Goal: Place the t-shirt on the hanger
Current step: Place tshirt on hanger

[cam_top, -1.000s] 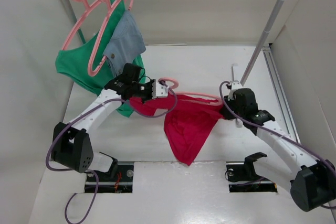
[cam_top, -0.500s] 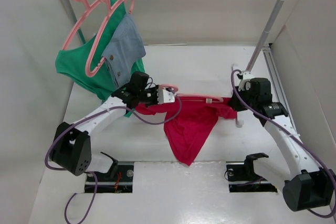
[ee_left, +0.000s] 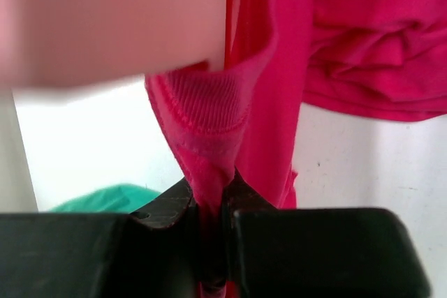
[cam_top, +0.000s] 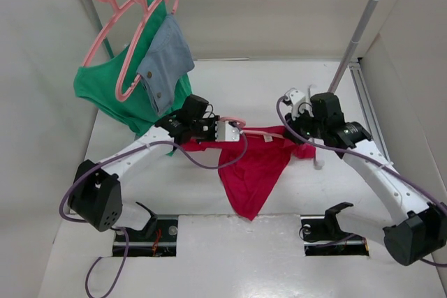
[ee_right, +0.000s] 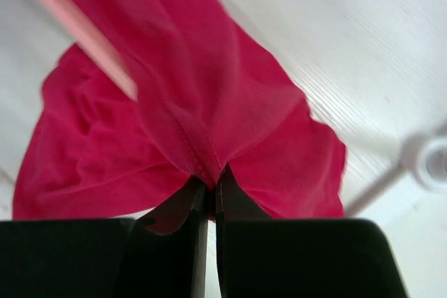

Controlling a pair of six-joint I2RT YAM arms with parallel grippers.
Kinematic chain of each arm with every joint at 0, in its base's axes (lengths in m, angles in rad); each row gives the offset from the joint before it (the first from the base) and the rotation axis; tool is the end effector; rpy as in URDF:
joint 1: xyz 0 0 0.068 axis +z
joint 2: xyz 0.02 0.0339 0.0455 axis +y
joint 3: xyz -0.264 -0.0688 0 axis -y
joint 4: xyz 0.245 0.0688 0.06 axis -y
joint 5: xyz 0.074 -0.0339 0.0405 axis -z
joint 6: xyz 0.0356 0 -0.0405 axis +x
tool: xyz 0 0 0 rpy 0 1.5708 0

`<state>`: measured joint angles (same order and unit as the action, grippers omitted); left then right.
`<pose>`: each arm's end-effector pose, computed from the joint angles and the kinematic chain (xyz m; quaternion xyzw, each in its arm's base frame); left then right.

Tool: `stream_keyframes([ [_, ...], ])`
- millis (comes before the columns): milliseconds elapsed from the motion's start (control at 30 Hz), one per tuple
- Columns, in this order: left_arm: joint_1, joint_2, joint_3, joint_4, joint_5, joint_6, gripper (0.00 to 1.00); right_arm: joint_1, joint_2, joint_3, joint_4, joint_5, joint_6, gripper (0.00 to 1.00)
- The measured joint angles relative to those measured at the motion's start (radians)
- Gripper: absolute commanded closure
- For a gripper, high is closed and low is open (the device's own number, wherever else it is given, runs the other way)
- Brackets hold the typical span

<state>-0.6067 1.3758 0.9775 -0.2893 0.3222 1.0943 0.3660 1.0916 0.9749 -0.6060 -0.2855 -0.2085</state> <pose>0.2410 -0.1810 0.2644 0.7159 0.5371 -0.0389 0.4444 0.2109 0.0916 0.3073 -0.3117 0.8486 0.1613 0.3958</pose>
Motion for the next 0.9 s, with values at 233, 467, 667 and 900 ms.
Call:
stream_keyframes([
  [233,-0.007,0.018,0.143,-0.195,0.170,0.068,1.00,0.007,-0.019,0.014,0.058,-0.269,-0.070,0.52],
  [467,-0.026,0.018,0.155,-0.240,0.254,0.079,1.00,-0.006,-0.063,0.070,-0.009,-0.296,-0.161,0.16],
  [667,-0.026,0.019,0.155,-0.238,0.265,0.071,1.00,0.074,-0.060,0.102,-0.039,-0.277,-0.216,0.20],
  [900,-0.026,0.025,0.155,-0.231,0.265,0.057,1.00,0.267,-0.013,0.058,0.049,-0.194,-0.182,0.36],
])
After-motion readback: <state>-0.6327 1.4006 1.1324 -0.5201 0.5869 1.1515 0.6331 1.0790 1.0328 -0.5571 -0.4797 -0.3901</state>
